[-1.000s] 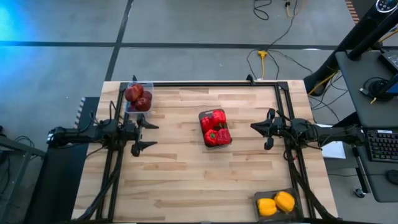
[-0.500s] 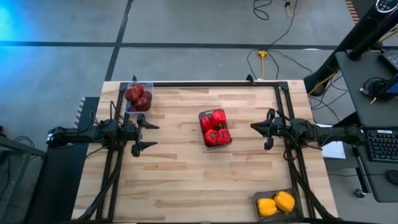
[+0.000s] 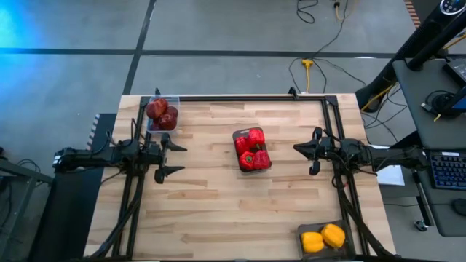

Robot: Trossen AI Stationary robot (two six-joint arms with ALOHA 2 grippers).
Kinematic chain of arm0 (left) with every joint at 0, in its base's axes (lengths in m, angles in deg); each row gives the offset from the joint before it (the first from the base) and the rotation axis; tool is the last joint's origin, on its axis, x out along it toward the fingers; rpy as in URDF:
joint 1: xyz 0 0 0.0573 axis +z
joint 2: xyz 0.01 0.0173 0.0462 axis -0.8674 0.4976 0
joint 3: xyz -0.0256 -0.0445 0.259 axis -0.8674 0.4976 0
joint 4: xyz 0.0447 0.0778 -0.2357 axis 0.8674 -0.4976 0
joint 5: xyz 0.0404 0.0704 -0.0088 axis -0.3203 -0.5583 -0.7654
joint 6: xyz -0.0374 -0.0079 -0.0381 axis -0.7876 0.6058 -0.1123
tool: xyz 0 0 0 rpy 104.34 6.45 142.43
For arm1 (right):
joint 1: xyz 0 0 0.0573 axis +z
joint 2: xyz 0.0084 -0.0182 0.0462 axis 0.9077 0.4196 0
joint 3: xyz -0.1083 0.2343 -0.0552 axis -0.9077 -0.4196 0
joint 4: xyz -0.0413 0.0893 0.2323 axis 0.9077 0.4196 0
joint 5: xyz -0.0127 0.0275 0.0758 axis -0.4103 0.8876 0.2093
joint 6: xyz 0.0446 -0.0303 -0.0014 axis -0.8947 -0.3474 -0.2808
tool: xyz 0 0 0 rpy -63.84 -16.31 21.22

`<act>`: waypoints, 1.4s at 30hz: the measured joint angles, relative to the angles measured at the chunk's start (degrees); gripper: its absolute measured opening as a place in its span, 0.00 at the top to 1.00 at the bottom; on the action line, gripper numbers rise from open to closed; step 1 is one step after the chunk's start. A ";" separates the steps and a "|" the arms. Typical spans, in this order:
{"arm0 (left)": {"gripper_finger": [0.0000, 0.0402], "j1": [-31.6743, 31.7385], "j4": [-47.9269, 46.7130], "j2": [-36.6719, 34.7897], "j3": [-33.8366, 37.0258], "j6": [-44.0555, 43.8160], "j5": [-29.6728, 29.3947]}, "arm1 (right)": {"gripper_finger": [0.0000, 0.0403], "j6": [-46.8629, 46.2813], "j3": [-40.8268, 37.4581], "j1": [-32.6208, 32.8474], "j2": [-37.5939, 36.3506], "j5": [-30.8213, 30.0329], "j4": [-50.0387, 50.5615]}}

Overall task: Sort produce into baskets
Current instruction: Return to Home Position

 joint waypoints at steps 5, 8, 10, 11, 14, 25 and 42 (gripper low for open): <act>0.19 0.00 0.04 0.04 -0.09 0.00 0.00 | 0.94 0.00 0.00 -0.01 0.00 0.00 0.00; 0.19 0.00 0.07 0.04 -0.09 -0.01 0.00 | 0.94 0.00 0.00 0.00 0.00 0.00 0.00; 0.19 0.00 0.12 0.04 -0.11 -0.02 -0.01 | 0.94 0.00 0.00 -0.01 0.01 0.00 0.00; 0.19 0.00 0.15 0.04 -0.11 -0.02 0.00 | 0.94 0.00 0.00 -0.01 0.02 0.00 0.00; 0.19 0.00 0.35 0.04 -0.13 -0.02 -0.02 | 0.94 0.00 0.00 -0.01 0.02 0.00 0.00; 0.19 0.00 0.33 0.04 -0.20 -0.04 -0.02 | 0.94 0.00 0.00 -0.01 0.02 0.00 0.00; 0.19 0.00 0.26 0.04 -0.22 -0.04 -0.07 | 0.94 0.00 0.00 1.75 0.00 0.02 0.00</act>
